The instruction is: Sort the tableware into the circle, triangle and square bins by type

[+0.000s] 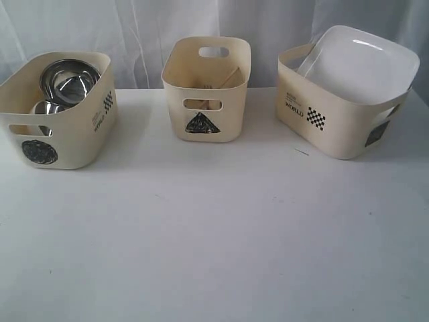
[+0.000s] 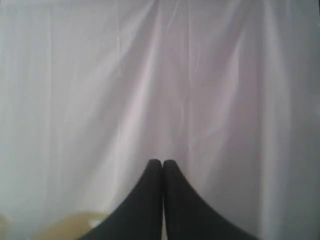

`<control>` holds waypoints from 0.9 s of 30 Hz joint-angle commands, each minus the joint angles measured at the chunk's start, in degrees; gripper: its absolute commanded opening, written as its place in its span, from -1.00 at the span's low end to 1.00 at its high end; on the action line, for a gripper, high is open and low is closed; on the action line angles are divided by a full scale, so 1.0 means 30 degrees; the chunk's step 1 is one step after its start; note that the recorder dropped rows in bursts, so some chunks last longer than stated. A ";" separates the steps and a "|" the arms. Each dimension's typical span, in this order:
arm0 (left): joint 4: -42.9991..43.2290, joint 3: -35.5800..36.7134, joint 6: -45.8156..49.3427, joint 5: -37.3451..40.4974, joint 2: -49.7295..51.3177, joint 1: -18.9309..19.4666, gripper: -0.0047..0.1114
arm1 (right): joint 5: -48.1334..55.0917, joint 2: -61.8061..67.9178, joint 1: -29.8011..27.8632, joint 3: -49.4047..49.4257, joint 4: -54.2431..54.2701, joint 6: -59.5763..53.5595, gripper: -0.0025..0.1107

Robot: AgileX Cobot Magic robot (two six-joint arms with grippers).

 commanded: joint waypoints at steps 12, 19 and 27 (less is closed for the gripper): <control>-0.0012 0.0071 -0.0017 -0.0031 -0.0094 -0.0136 -0.92 | 0.2914 -0.0067 -0.0338 0.8243 -2.0791 2.1482 -0.96; -0.0012 0.0071 -0.0017 -0.0031 -0.0094 -0.0136 -0.92 | 0.2691 -0.0067 -0.0338 0.8243 -2.0610 1.7738 -0.96; -0.0012 0.0071 -0.0017 -0.0031 -0.0094 -0.0136 -0.92 | 0.2691 -0.0067 -0.0338 0.8243 -2.0573 1.7738 -0.96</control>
